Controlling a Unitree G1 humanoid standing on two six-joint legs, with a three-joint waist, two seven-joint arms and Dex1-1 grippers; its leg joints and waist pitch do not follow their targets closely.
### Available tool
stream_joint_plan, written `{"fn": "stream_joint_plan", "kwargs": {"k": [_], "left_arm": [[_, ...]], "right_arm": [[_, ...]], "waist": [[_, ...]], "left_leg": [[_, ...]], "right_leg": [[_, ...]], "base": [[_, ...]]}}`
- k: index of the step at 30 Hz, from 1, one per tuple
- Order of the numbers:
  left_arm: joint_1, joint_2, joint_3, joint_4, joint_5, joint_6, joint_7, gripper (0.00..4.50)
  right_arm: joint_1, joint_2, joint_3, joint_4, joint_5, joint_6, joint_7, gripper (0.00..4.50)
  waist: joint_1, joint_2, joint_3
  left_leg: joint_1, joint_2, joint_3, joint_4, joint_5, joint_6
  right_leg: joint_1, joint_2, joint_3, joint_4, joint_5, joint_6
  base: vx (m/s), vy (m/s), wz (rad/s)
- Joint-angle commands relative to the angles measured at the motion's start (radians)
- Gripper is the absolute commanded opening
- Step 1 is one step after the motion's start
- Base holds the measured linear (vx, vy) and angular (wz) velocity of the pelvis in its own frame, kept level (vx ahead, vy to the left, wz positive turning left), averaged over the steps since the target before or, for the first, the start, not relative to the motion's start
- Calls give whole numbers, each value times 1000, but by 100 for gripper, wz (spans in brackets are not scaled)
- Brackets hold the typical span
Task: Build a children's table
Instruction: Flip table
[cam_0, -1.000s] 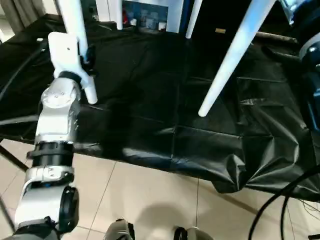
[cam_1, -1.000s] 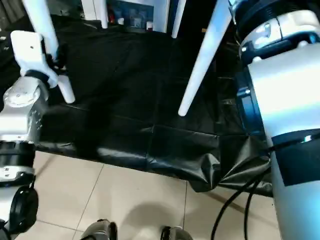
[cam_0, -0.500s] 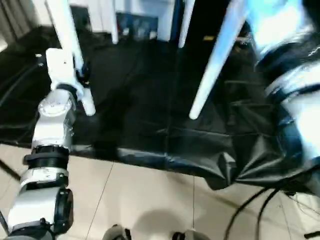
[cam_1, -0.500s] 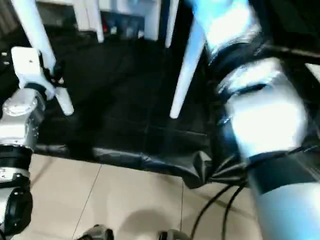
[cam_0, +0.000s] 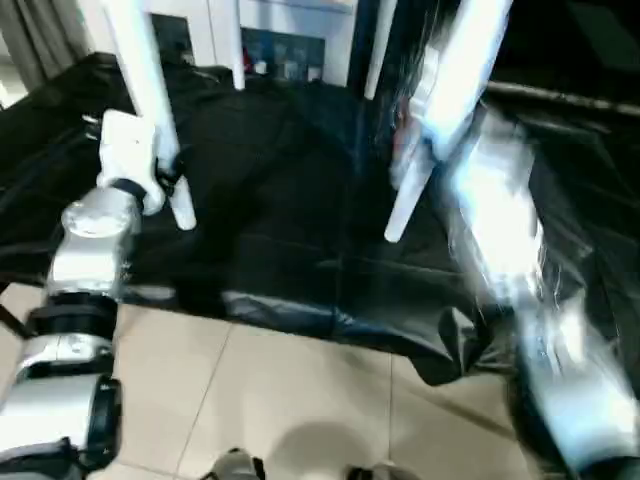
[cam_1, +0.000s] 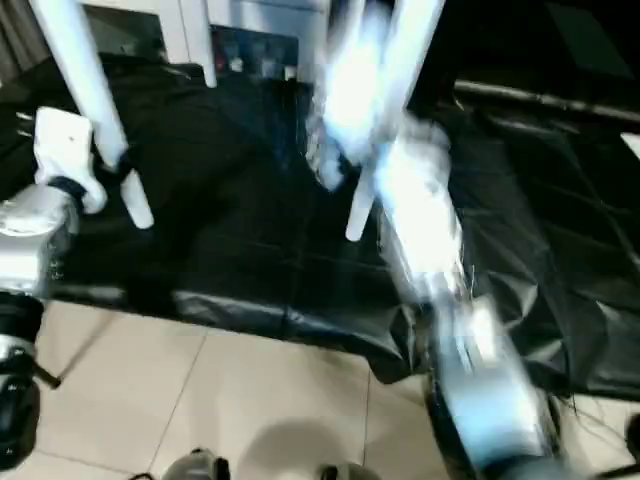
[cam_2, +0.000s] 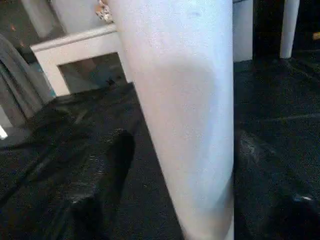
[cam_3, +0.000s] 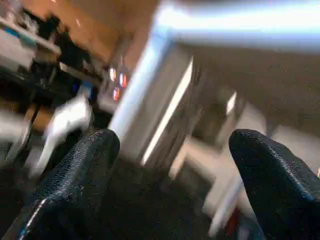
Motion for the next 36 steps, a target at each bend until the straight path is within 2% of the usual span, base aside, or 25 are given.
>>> {"fn": "stream_joint_plan", "kwargs": {"k": [1, 2, 3, 6, 8, 9, 11, 13, 14, 15, 17, 19, 20, 21, 23, 24, 25, 27, 28, 30, 32, 33, 34, 35, 36], "left_arm": [[30, 9, 24, -38, -11, 1, -4, 350], [52, 10, 33, -63, -17, 1, -3, 362], [89, 12, 44, -99, -22, -12, 1, 364], [160, -3, 83, -175, -63, 5, 7, 363], [183, -2, 90, -187, -60, -2, 22, 363], [202, 20, 94, -145, -33, -24, 68, 363], [203, 29, 96, -123, -22, -32, 86, 363], [205, 48, 103, -104, 8, -40, 138, 363], [207, 45, 119, -114, -1, -28, 152, 363], [216, 40, 135, -136, -13, -12, 159, 363], [241, 32, 146, -185, -32, 6, 142, 363], [327, -8, 163, -348, -119, 46, 59, 363], [348, -23, 164, -389, -149, 61, 43, 363], [392, -57, 165, -480, -213, 100, 17, 363], [461, -102, 129, -601, -260, 138, 36, 363], [512, -135, 75, -682, -264, 151, 51, 363], [518, -139, 68, -692, -262, 153, 54, 363], [558, -206, 29, -734, -199, 142, 144, 363], [582, -235, 11, -746, -167, 131, 177, 363], [616, -260, -2, -764, -136, 115, 189, 363], [658, -283, -7, -794, -110, 108, 196, 363], [669, -289, -5, -799, -104, 98, 200, 363], [690, -288, -19, -825, -94, 104, 206, 363], [693, -288, -22, -829, -93, 106, 207, 363], [699, -284, -31, -840, -94, 115, 204, 363]], "right_arm": [[40, -28, -7, -87, 26, 73, -13, 391], [90, -43, -11, -127, 29, 108, -18, 391], [159, -70, -17, -193, 25, 154, -27, 391], [258, -101, -37, -295, 50, 230, -61, 391], [289, -109, -46, -325, 59, 255, -76, 391], [343, -119, -60, -389, 63, 312, -101, 391], [362, -122, -64, -414, 61, 335, -109, 391], [392, -131, -63, -459, 52, 380, -127, 391], [401, -134, -63, -471, 54, 394, -132, 391], [411, -136, -64, -485, 57, 412, -139, 391], [426, -139, -68, -495, 58, 428, -147, 391], [463, -143, -82, -522, 62, 488, -184, 391], [470, -142, -85, -529, 63, 506, -194, 391], [486, -137, -97, -540, 65, 564, -233, 391], [502, -102, -134, -523, 70, 673, -330, 391], [511, -61, -172, -503, 74, 708, -403, 391], [513, -56, -176, -500, 76, 712, -412, 391], [519, -19, -213, -458, 33, 691, -491, 391], [517, -9, -221, -436, -4, 680, -528, 391], [513, -12, -214, -424, -44, 669, -549, 391], [510, -21, -197, -417, -83, 645, -566, 391], [508, -25, -189, -413, -98, 636, -569, 391], [504, -33, -171, -405, -113, 632, -558, 391], [503, -34, -168, -403, -115, 632, -555, 391], [501, -35, -165, -401, -114, 632, -549, 391]], "waist": [[4, 44, -105], [4, 38, -104], [4, 45, -100], [2, 38, -100], [2, 40, -98], [0, 38, -94], [1, 40, -88], [-2, 51, -82], [-3, 49, -81], [-4, 55, -81], [-4, 55, -84], [-6, 68, -82], [-7, 70, -80], [-6, 68, -84], [-6, 68, -85], [-8, 68, -85], [-9, 69, -85], [-12, 64, -85], [-13, 63, -83], [-21, 61, -81], [-33, 57, -81], [-42, 67, -80], [-49, 63, -78], [-60, 79, -76], [-69, 82, -71]], "left_leg": [[33, 37, -24, -91, -236, -34], [33, 40, -24, -94, -234, -34], [32, 38, -25, -96, -249, -36], [33, 37, -24, -97, -258, -30], [35, 37, -24, -98, -283, -28], [36, 34, -24, -98, -304, -30], [43, 34, -27, -102, -344, -32], [53, 30, -37, -105, -414, -49], [57, 31, -38, -106, -425, -51], [59, 30, -42, -106, -433, -52], [61, 37, -46, -111, -436, -51], [65, 47, -48, -121, -469, -59], [62, 46, -48, -124, -478, -57], [65, 45, -46, -125, -492, -62], [66, 38, -44, -122, -498, -59], [67, 37, -45, -121, -504, -60], [62, 36, -45, -122, -504, -58], [71, 29, -39, -115, -501, -56], [71, 26, -39, -113, -498, -53], [59, 16, -41, -111, -472, -48], [53, 12, -44, -110, -462, -43], [55, 15, -50, -113, -481, -38], [54, 18, -53, -115, -496, -33], [55, 32, -68, -128, -568, -33], [38, 61, -83, -161, -673, -30]], "right_leg": [[61, -79, 49, -66, -121, -221], [65, -79, 50, -71, -121, -215], [63, -78, 49, -71, -141, -211], [66, -78, 50, -80, -177, -200], [62, -79, 49, -89, -249, -186], [58, -75, 47, -95, -306, -167], [51, -72, 45, -106, -382, -129], [49, -79, 36, -123, -534, -76], [46, -79, 35, -130, -562, -67], [47, -82, 30, -135, -583, -62], [52, -86, 27, -138, -563, -71], [51, -87, 30, -137, -507, -106], [52, -84, 27, -137, -501, -109], [52, -82, 29, -133, -484, -117], [47, -82, 31, -136, -488, -125], [45, -82, 31, -138, -506, -117], [47, -83, 30, -142, -527, -101], [39, -79, 26, -155, -578, -61], [39, -78, 22, -161, -602, -46], [50, -77, 8, -174, -684, 22], [56, -76, -5, -185, -716, 57], [60, -74, -18, -193, -707, 61], [66, -72, -27, -197, -698, 64], [79, -69, -46, -192, -646, 53], [106, -60, -50, -153, -551, 40]], "base": [[0, 0, 0], [0, 0, 0], [0, 0, 0], [0, 0, 0], [0, 0, 0], [0, 0, 0], [0, 0, 0], [0, 0, 0], [0, 0, 0], [0, 0, 0], [0, 0, 0], [0, 0, 0], [0, 0, 0], [0, 0, 0], [0, 0, 0], [0, 0, 0], [0, 0, 0], [0, 0, 0], [0, 0, 0], [0, 0, 0], [0, 0, 0], [0, 0, 0], [0, 0, 0], [0, 0, 0], [0, 0, 0]]}}
